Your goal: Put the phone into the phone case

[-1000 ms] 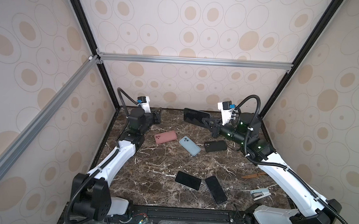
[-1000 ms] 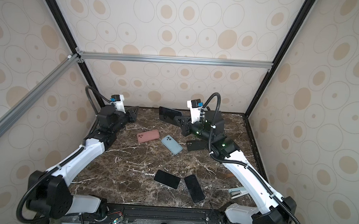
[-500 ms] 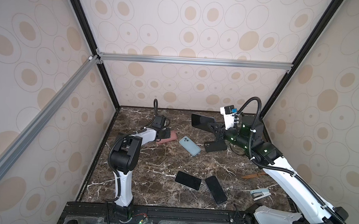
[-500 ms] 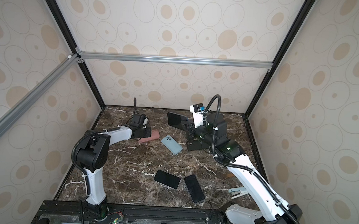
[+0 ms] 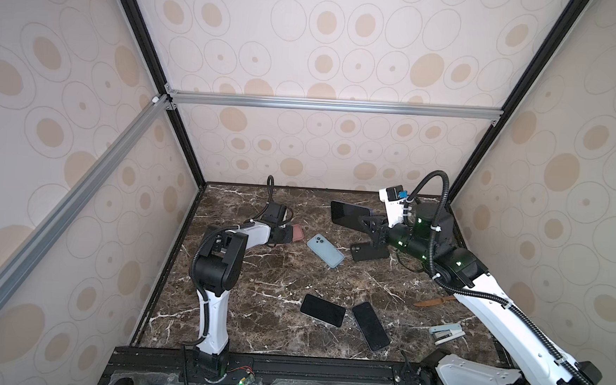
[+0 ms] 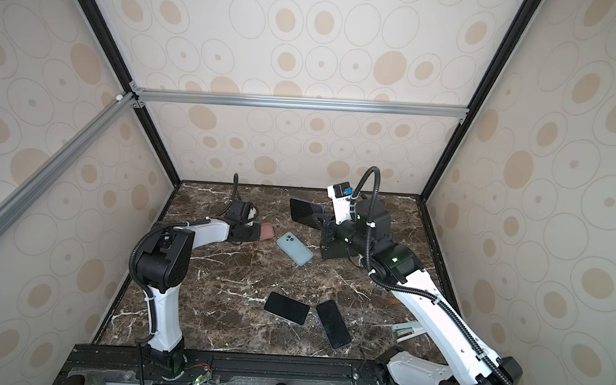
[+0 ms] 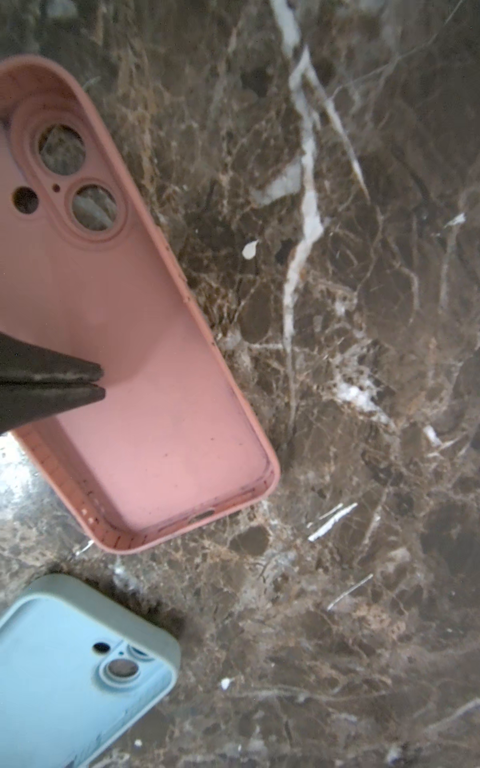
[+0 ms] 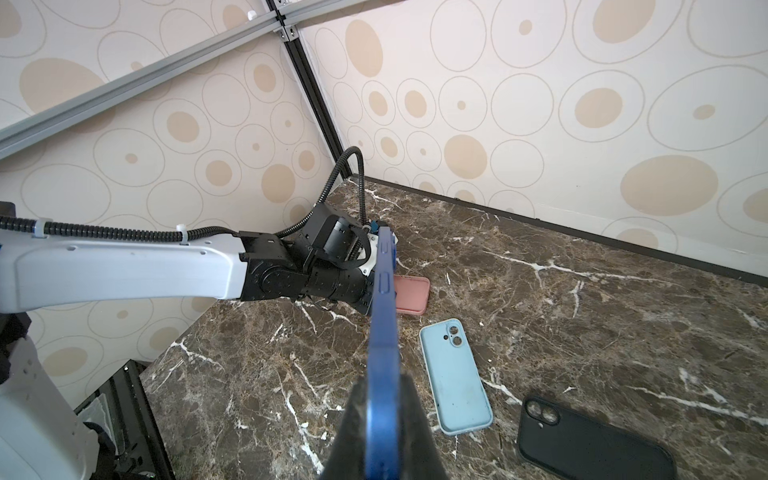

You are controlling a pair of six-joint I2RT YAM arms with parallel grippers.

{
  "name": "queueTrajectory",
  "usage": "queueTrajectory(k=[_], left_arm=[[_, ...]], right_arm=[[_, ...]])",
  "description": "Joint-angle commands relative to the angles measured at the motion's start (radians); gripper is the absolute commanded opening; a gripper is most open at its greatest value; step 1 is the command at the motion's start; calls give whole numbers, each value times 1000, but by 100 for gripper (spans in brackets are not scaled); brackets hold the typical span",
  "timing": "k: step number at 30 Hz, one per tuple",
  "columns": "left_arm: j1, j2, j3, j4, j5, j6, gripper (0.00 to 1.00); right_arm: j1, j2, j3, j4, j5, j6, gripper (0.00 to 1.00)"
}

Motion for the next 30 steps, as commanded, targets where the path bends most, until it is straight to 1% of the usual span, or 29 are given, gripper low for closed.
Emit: queueTrajectory(k=[1,4,11,16,21,23,25,28,30], left_arm=[[-22,-31,-71,-97,28,55,5],[-30,-76,-137,-119,33,65,5],[-39,-215,-321,-111,78,38,4],[-54,-330,-459,-66,131,5,4],[-65,-433,-557,-22,170,-13,4],[-65,-477,-558,-30,151,-13,4],[-65,-533,-535,-49,101,-11,5],[-58,-630,-496,-83,22,-13,9],[-48,-700,-483,-91,-27,-19,14]], right_arm=[[-1,-36,-6,31,6,-7,0],[0,-36,-10,33,1,-2,0],[1,-14,-14,41,-24,13,0],[0,26,-20,55,-79,63,0],[1,80,-5,45,-104,120,0],[2,107,11,33,-120,133,0],[7,141,38,0,-131,147,0],[44,190,77,-49,-115,164,0],[83,219,80,-53,-91,184,0]])
